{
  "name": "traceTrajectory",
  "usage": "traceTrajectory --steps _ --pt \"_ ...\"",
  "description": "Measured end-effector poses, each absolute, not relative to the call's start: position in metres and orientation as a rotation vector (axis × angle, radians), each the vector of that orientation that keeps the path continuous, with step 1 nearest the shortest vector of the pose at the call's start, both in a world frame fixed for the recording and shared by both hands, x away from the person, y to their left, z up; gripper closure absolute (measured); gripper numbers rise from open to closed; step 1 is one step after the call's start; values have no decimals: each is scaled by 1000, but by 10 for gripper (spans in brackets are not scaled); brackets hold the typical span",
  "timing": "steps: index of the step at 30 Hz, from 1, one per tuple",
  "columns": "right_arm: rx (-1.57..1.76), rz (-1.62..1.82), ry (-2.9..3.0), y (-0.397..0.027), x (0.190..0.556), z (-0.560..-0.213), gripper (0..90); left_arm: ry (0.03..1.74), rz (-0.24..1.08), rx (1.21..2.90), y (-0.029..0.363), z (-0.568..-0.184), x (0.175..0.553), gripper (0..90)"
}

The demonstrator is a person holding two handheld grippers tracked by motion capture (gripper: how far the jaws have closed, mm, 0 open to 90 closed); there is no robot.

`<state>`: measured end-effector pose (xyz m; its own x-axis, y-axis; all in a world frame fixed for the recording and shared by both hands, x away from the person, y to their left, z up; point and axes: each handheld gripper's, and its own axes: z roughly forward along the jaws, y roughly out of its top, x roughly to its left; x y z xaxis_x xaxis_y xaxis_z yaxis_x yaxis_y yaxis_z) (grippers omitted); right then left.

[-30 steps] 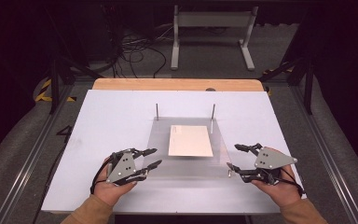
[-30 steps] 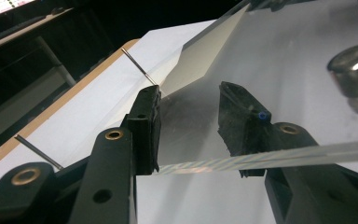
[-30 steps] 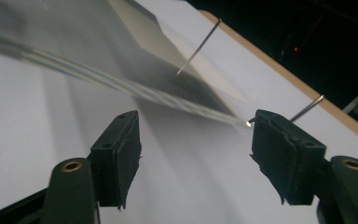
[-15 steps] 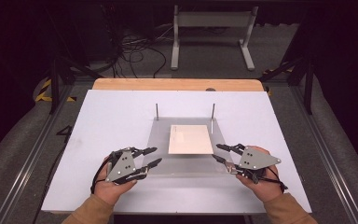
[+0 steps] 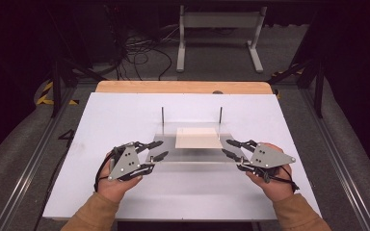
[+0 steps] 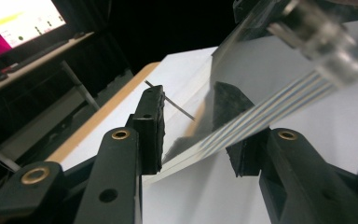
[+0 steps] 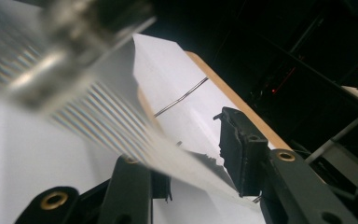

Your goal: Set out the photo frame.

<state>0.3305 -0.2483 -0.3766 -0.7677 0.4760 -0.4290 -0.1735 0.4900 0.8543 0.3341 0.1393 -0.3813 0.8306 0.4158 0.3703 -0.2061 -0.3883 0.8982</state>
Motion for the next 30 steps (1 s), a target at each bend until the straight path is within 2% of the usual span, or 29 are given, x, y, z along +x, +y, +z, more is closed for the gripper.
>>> traceTrajectory --steps 17,30 --pt "171 1300 1955 -253 335 -323 640 123 780 1763 135 -319 344 637" --pt "172 1331 1959 -255 321 -294 632 92 704 1697 139 -290 333 652"
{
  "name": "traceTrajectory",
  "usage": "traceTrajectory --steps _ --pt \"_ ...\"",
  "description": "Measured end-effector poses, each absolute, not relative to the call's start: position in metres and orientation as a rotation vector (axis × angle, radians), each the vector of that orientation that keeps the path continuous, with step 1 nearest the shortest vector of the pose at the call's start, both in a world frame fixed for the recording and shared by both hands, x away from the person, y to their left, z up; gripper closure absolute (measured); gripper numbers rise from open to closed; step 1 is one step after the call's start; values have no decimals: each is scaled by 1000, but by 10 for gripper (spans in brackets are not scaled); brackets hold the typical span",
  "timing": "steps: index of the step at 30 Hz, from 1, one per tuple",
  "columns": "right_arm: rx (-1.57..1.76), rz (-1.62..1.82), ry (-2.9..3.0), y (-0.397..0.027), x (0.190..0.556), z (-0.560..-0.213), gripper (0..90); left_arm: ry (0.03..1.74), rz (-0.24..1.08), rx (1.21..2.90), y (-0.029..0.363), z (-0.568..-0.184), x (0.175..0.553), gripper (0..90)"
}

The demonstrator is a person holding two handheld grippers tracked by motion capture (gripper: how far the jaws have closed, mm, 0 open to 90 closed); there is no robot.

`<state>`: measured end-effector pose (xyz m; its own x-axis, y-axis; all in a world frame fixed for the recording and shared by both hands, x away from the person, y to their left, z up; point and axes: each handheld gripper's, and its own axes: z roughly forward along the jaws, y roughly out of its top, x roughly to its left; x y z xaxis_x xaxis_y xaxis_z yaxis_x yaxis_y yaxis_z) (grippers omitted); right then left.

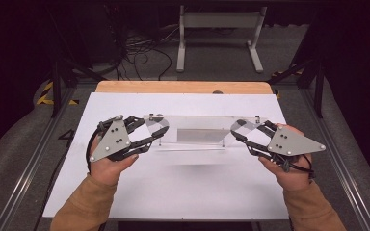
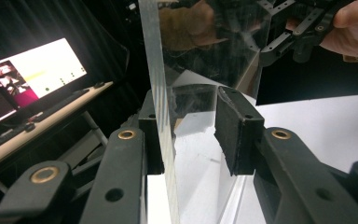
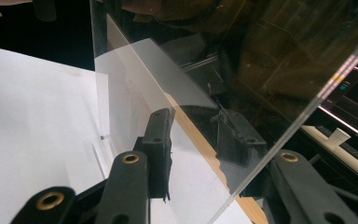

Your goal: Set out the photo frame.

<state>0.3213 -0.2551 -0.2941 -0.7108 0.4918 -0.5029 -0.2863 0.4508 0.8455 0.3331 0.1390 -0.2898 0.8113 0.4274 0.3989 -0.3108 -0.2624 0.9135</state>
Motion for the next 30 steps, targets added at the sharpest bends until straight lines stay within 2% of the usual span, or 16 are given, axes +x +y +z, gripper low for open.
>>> traceTrajectory --steps 8,16,24,30 --pt "216 1354 2035 -256 314 -282 634 117 604 1695 141 -283 328 670" --pt "284 1368 2107 -257 317 -283 641 168 505 1697 142 -295 340 668" --pt "291 1413 2109 -252 327 -284 656 205 506 1666 146 -301 352 632" --pt "321 1413 2110 -252 335 -282 635 232 523 1652 142 -304 360 605"
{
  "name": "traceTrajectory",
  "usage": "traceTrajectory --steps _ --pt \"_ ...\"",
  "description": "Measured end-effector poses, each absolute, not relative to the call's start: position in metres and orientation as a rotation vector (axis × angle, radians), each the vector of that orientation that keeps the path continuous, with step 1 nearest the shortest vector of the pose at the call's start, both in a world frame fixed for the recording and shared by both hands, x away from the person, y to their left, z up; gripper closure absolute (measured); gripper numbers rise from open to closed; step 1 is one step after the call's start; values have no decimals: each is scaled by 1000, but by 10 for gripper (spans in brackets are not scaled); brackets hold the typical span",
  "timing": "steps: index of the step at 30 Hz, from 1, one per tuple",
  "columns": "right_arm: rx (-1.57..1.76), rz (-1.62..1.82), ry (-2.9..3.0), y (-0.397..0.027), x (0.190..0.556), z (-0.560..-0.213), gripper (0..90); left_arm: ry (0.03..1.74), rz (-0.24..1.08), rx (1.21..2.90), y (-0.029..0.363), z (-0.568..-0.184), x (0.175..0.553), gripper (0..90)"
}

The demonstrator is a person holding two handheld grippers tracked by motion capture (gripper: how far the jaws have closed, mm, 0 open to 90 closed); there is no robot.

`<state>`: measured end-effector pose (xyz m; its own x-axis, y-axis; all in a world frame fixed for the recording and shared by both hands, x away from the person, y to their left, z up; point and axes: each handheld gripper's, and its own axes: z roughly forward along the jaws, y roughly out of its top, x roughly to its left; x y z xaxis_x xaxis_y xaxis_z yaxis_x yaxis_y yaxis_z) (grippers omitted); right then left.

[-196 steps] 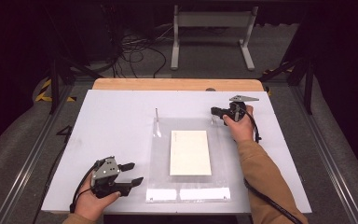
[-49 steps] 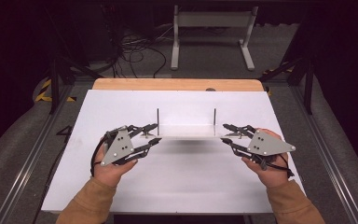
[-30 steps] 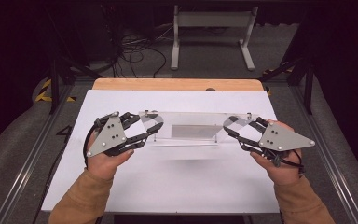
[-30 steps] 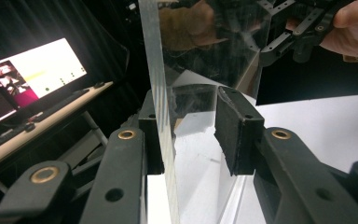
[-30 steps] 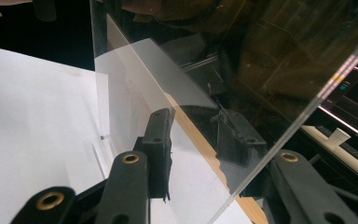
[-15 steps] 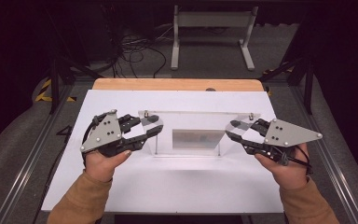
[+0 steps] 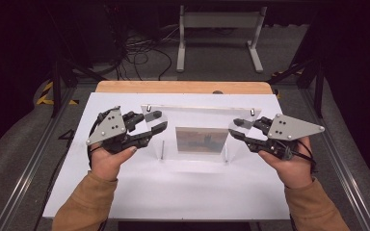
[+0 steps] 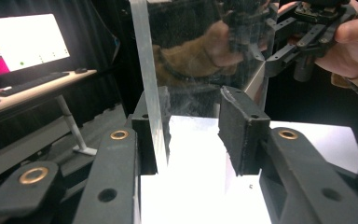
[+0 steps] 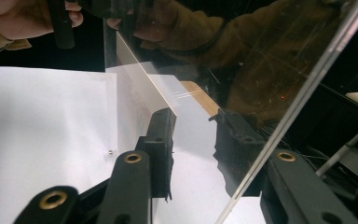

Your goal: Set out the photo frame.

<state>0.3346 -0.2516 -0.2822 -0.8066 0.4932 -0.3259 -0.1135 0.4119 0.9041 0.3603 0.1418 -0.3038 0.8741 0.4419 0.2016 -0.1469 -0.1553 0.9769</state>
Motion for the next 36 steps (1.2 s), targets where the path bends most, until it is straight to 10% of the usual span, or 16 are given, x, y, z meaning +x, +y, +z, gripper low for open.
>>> traceTrajectory --steps 17,36 --pt "578 1390 2061 -246 366 -303 307 336 454 1740 131 -350 392 418" --pt "728 1406 2072 -247 383 -321 217 485 488 1854 123 -374 409 234"
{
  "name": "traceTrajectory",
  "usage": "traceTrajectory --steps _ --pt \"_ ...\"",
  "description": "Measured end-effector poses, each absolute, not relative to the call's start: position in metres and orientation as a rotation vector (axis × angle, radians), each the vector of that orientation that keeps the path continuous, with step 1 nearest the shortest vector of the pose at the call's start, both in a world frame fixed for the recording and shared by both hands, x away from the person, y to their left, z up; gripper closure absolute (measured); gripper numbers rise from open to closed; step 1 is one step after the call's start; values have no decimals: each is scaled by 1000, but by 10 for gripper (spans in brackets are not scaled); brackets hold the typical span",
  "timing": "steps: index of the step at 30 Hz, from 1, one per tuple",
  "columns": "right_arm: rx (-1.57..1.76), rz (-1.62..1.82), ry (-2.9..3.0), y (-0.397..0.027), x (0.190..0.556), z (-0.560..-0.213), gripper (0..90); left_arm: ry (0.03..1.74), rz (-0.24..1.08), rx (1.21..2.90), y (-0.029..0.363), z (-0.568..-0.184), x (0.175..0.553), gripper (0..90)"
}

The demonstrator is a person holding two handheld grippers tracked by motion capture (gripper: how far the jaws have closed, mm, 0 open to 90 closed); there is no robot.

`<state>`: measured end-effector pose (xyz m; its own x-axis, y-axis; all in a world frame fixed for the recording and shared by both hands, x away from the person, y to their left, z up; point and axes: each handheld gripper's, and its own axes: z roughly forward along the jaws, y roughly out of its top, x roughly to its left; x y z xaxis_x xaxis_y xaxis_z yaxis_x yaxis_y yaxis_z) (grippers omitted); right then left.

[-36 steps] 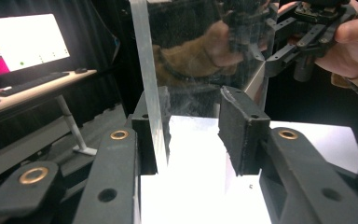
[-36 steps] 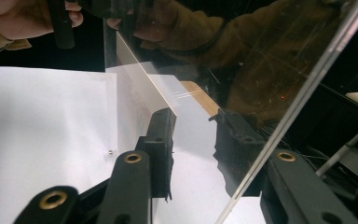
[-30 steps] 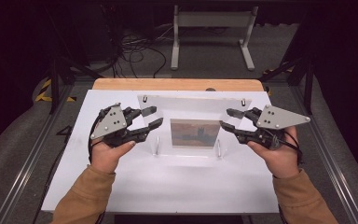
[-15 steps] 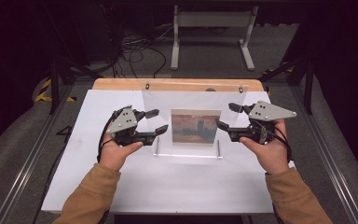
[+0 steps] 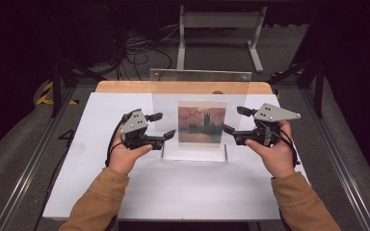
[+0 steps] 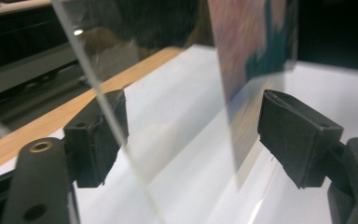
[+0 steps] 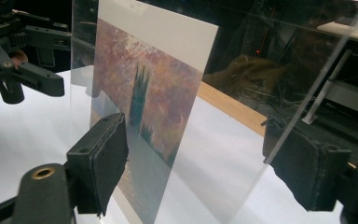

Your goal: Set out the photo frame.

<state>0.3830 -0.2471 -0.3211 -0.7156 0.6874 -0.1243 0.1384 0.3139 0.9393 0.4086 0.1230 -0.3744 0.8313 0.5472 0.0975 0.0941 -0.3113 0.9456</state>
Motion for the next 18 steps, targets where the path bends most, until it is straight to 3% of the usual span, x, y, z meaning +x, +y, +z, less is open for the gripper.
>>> traceTrajectory --steps 8,18 --pt "730 1369 2043 -261 367 -317 208 538 559 1870 145 -367 387 207" --pt "721 1362 2047 -286 336 -314 189 566 522 1866 183 -361 349 207"
